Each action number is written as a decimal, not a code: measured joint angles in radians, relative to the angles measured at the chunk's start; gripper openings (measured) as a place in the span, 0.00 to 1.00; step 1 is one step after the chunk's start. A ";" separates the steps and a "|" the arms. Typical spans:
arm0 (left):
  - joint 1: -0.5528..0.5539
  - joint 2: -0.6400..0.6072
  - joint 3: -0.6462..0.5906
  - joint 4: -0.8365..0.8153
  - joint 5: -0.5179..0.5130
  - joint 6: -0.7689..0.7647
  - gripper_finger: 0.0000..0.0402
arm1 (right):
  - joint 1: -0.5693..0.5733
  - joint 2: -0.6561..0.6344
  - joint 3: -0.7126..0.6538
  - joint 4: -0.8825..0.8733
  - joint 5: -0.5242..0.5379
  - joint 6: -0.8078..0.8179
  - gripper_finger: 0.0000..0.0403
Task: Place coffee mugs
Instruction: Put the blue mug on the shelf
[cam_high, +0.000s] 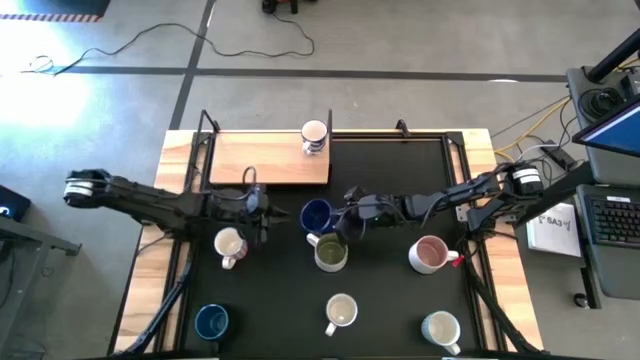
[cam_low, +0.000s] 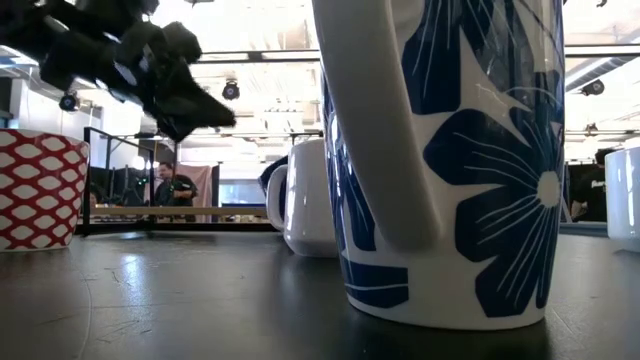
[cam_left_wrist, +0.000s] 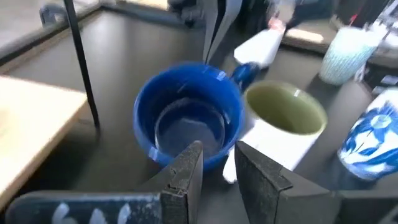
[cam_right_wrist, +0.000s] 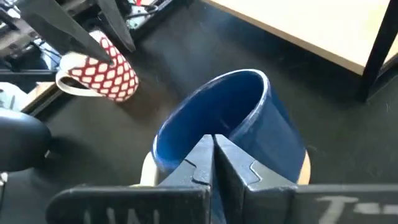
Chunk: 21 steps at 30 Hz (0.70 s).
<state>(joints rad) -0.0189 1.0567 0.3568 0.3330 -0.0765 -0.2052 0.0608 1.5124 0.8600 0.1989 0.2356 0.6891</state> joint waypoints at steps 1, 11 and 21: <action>0.000 0.027 0.000 0.027 0.004 0.009 0.19 | 0.000 0.000 0.000 -0.005 0.000 -0.001 0.01; 0.000 0.192 0.120 0.059 0.101 0.099 0.19 | 0.000 -0.001 -0.001 -0.038 -0.006 -0.046 0.02; 0.002 0.258 0.202 0.030 0.094 0.159 0.19 | -0.007 -0.104 -0.002 -0.220 -0.060 -0.058 0.10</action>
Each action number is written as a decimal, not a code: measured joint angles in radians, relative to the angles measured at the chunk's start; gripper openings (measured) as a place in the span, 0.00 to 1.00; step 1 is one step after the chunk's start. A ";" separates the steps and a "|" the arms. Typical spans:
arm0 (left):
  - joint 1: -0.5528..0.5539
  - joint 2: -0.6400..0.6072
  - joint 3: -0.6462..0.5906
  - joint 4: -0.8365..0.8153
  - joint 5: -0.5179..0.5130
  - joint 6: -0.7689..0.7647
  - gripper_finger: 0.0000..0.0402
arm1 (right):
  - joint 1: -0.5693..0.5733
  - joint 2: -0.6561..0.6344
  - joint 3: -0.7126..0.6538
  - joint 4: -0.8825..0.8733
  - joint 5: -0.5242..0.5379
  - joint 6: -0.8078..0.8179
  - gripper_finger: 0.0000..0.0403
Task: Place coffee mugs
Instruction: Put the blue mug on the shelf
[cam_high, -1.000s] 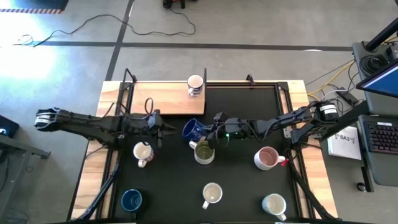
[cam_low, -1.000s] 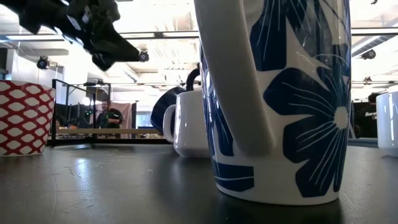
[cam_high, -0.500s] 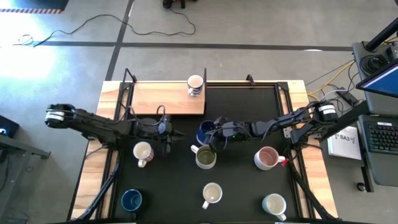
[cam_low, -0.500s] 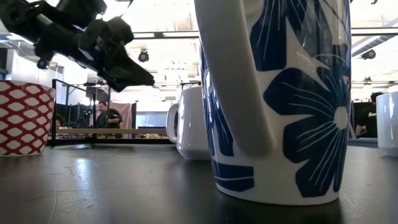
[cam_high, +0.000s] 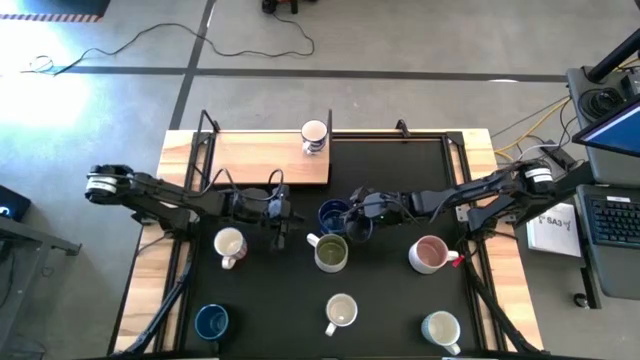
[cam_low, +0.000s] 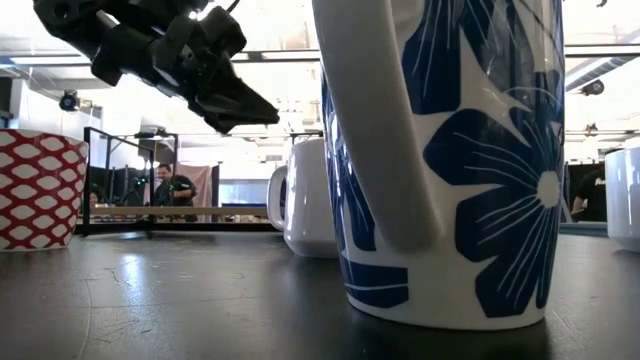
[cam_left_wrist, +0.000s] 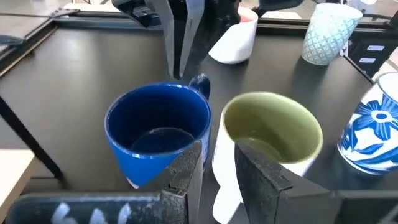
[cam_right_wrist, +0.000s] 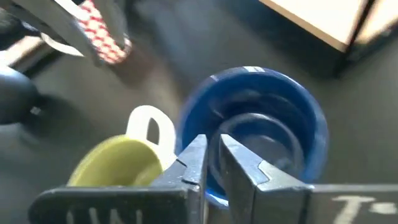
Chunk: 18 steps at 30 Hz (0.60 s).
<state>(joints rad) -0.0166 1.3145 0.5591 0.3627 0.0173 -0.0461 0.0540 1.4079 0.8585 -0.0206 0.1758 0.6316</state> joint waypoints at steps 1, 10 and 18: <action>0.000 -0.001 -0.001 -0.008 -0.014 -0.004 0.19 | -0.002 -0.009 0.000 -0.021 0.005 0.008 0.11; 0.031 0.076 0.026 0.010 -0.183 -0.185 0.19 | -0.030 -0.039 0.000 -0.190 0.084 0.124 0.19; 0.076 0.191 0.146 -0.098 -0.163 -0.230 0.19 | -0.072 -0.037 0.001 -0.202 0.058 0.130 0.27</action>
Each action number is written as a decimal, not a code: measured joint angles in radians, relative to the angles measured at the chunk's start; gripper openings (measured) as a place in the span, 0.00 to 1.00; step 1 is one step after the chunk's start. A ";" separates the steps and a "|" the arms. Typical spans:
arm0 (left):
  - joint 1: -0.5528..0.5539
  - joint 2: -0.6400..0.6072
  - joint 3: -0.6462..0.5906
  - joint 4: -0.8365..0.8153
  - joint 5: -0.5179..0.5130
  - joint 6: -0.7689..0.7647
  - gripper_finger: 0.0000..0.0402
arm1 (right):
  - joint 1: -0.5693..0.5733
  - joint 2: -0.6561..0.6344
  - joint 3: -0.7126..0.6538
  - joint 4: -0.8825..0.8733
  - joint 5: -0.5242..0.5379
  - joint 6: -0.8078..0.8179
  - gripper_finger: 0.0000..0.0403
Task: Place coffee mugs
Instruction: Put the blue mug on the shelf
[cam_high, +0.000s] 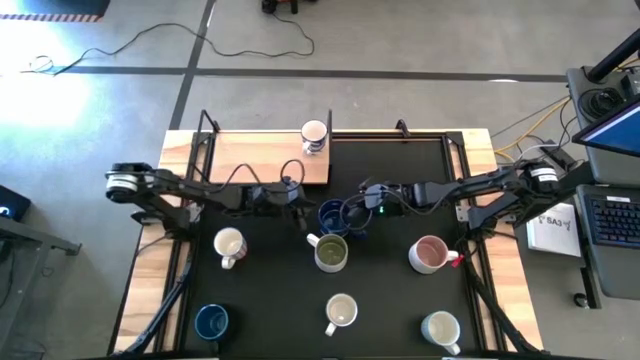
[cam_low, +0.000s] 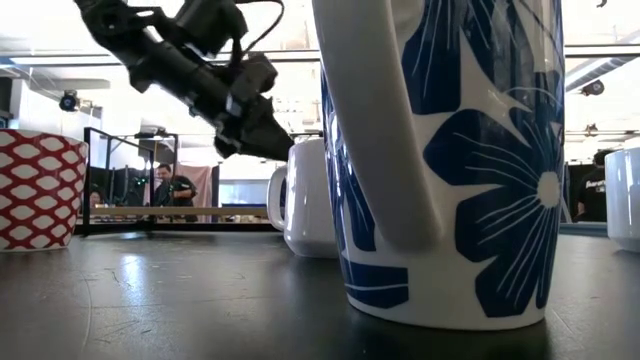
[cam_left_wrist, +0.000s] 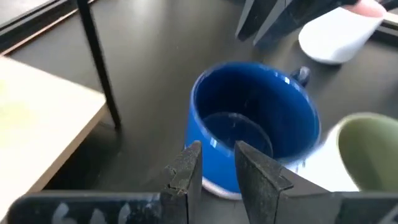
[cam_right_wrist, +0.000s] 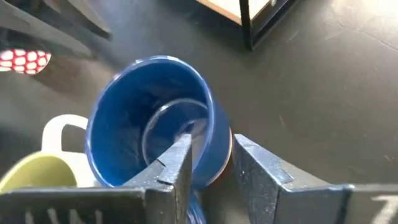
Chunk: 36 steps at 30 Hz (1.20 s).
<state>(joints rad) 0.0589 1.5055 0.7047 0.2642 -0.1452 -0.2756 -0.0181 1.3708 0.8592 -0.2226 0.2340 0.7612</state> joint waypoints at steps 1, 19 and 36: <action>0.002 0.015 0.011 0.000 0.013 0.000 0.19 | -0.002 0.000 0.000 -0.006 -0.004 -0.002 0.28; 0.037 0.143 0.091 0.000 0.041 -0.086 0.19 | -0.002 0.083 0.000 0.048 -0.006 -0.069 0.32; 0.048 0.192 0.187 -0.095 0.044 -0.098 0.01 | -0.002 0.105 -0.001 0.078 -0.006 -0.147 0.24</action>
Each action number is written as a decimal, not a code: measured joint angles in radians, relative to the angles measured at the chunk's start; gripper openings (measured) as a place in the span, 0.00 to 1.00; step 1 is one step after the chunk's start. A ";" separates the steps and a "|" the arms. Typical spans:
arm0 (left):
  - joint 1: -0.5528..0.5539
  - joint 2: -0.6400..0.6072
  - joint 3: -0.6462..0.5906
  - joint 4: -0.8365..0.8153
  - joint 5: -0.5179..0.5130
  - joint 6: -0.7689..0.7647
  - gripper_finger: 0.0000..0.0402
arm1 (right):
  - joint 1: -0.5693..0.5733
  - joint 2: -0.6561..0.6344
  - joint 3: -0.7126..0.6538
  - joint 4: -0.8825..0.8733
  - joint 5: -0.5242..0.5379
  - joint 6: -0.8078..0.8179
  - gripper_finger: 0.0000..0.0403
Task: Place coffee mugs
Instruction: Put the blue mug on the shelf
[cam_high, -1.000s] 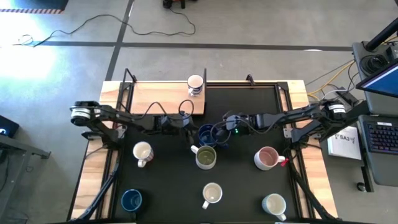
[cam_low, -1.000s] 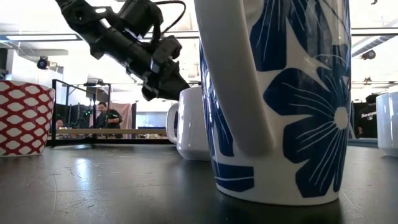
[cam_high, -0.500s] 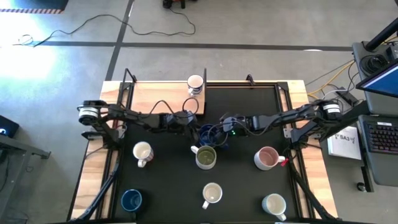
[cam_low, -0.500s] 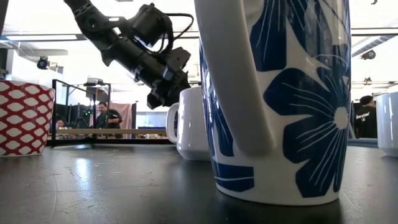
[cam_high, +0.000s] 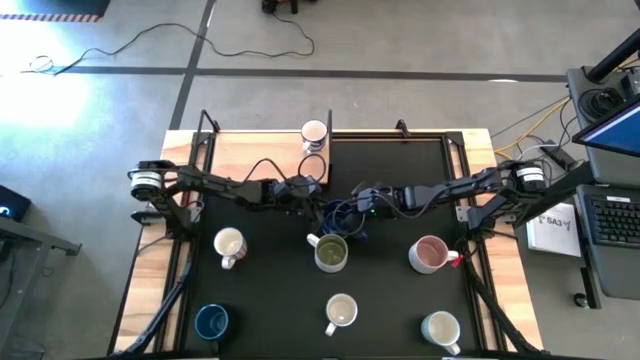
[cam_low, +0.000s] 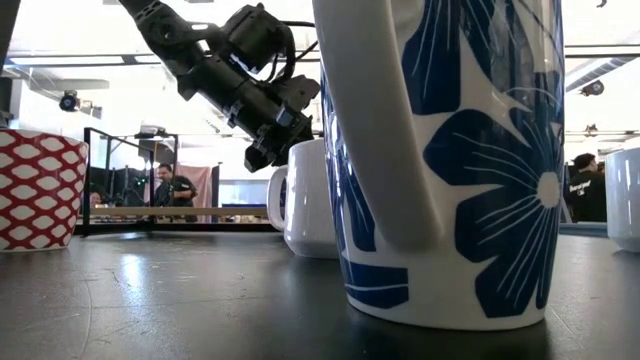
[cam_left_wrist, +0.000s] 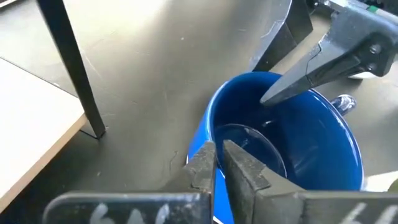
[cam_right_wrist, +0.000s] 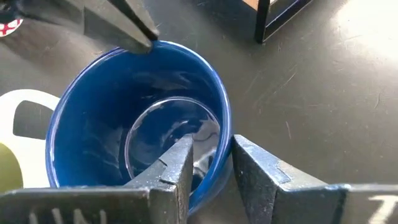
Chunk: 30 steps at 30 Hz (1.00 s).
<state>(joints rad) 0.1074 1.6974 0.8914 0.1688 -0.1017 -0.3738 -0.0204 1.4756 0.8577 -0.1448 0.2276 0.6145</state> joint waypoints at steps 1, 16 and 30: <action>0.001 0.000 0.000 0.000 0.000 -0.002 0.01 | 0.000 -0.005 0.000 -0.002 0.000 -0.014 0.24; 0.003 0.001 -0.001 -0.003 0.137 -0.015 0.03 | 0.001 -0.014 0.000 0.004 -0.028 -0.041 0.28; 0.000 0.003 -0.004 -0.011 0.205 0.050 0.24 | 0.000 0.009 0.001 0.053 -0.017 -0.063 0.20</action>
<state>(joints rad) 0.1078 1.7004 0.8876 0.1581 0.1032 -0.3242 -0.0204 1.4844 0.8585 -0.0913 0.2104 0.5512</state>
